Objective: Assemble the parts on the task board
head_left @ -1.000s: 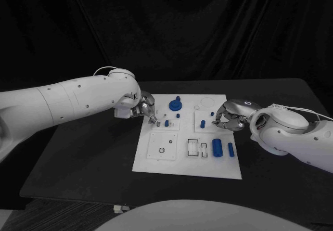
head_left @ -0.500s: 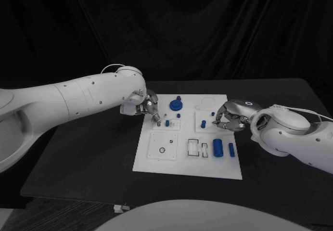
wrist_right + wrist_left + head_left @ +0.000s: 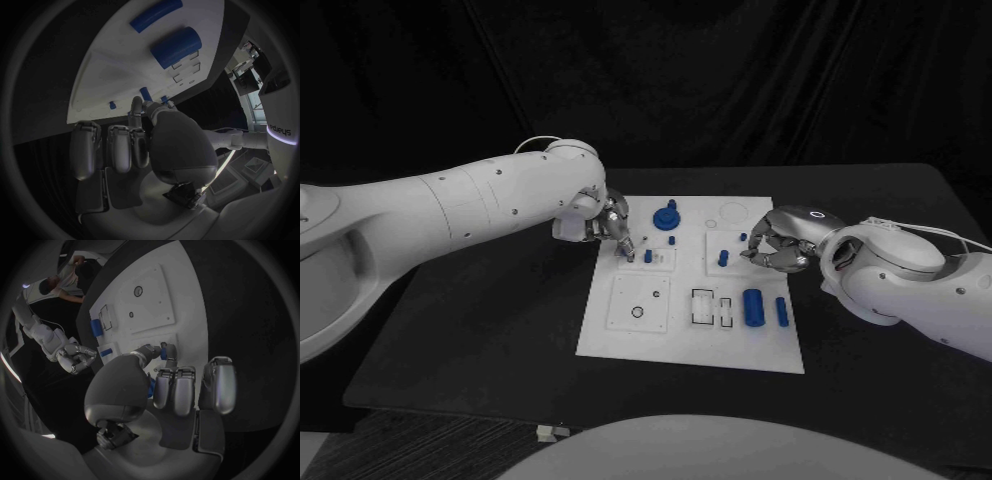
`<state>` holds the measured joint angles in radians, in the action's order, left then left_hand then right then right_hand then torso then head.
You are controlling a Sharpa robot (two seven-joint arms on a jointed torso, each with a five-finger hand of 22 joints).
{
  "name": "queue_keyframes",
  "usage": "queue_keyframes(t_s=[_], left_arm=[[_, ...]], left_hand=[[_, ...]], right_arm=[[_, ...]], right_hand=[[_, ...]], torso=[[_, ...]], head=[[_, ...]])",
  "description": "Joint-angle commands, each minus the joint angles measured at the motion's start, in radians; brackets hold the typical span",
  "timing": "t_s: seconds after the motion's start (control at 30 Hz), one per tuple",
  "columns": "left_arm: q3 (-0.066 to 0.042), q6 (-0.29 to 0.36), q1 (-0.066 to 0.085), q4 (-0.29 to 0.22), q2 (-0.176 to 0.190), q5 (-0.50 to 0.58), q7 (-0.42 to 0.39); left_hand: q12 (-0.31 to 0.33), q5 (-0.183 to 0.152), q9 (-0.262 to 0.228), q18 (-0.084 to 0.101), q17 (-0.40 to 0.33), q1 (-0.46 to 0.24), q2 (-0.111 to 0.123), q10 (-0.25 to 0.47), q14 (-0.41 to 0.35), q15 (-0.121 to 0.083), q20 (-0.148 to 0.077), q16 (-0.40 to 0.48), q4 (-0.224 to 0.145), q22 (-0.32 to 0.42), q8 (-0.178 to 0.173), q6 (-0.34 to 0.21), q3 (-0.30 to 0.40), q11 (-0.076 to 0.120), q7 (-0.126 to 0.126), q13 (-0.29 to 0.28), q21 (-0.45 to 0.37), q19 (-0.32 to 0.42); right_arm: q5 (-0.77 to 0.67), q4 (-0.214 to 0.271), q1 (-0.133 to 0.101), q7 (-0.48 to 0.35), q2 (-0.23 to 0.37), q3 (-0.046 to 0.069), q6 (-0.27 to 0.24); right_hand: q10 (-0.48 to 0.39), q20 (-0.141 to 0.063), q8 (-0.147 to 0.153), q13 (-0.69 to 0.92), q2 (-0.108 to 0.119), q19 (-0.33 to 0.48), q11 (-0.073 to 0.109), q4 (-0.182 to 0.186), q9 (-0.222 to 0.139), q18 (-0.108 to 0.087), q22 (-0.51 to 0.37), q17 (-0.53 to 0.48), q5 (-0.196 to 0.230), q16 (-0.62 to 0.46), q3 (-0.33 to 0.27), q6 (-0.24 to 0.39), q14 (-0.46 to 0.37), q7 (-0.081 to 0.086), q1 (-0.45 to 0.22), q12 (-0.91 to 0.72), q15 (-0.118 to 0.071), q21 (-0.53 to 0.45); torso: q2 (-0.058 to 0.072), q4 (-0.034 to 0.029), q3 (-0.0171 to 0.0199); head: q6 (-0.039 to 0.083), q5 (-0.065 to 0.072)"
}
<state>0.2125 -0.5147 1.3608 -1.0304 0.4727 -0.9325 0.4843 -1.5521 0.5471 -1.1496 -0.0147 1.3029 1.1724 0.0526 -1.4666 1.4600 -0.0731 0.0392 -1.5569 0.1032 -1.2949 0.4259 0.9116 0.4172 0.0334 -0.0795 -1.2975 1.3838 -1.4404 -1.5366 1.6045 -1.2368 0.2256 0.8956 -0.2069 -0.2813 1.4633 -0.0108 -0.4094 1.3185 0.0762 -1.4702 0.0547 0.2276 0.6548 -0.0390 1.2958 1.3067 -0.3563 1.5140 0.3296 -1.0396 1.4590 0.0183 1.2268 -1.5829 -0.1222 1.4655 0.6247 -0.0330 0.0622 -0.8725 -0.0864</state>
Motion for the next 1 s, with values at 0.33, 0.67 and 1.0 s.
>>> queue_keyframes(t_s=[0.33,0.67,1.0], left_arm=[[-0.001,-0.016,-0.003,0.000,0.000,0.084,0.069],[-0.001,-0.036,-0.003,0.015,-0.010,0.083,0.067],[-0.001,-0.042,-0.003,0.035,-0.017,0.083,0.059]], left_hand=[[-0.009,0.088,-0.006,-0.037,0.268,-0.008,-0.014,-0.097,0.111,-0.002,-0.002,-0.014,-0.061,-0.208,0.016,0.046,0.179,-0.001,0.040,-0.266,-0.013,0.004],[-0.014,0.119,-0.017,-0.037,0.268,-0.026,-0.010,-0.101,0.111,-0.002,-0.002,-0.014,-0.077,-0.208,0.023,0.052,0.185,-0.001,0.042,-0.270,-0.009,0.003],[-0.015,0.127,-0.020,-0.037,0.268,-0.030,-0.009,-0.101,0.111,-0.003,-0.002,-0.014,-0.080,-0.208,0.025,0.053,0.186,0.000,0.042,-0.271,-0.009,0.003]], right_arm=[[-0.002,-0.005,0.002,0.002,-0.006,0.001,-0.012],[-0.002,-0.011,0.002,0.003,-0.010,0.001,-0.008],[-0.002,-0.012,0.002,0.003,-0.011,0.001,-0.007]], right_hand=[[0.107,0.005,0.017,0.252,0.000,-0.034,-0.006,0.000,0.013,0.007,0.232,0.120,-0.022,-0.009,0.011,0.005,0.084,-0.002,0.031,0.012,0.001,-0.017],[0.107,0.005,0.017,0.252,0.000,-0.033,-0.006,-0.002,0.013,0.007,0.232,0.119,-0.024,-0.010,0.012,0.004,0.084,-0.002,0.033,0.012,0.001,-0.018],[0.107,0.005,0.017,0.252,0.000,-0.033,-0.006,-0.002,0.013,0.007,0.232,0.119,-0.024,-0.010,0.012,0.004,0.084,-0.002,0.033,0.012,0.001,-0.018]], torso=[[0.000,-0.0004,-0.0002],[-0.001,0.0002,-0.0004],[-0.001,0.0000,0.0000]], head=[[0.000,-0.004],[0.000,-0.008],[0.000,-0.008]])
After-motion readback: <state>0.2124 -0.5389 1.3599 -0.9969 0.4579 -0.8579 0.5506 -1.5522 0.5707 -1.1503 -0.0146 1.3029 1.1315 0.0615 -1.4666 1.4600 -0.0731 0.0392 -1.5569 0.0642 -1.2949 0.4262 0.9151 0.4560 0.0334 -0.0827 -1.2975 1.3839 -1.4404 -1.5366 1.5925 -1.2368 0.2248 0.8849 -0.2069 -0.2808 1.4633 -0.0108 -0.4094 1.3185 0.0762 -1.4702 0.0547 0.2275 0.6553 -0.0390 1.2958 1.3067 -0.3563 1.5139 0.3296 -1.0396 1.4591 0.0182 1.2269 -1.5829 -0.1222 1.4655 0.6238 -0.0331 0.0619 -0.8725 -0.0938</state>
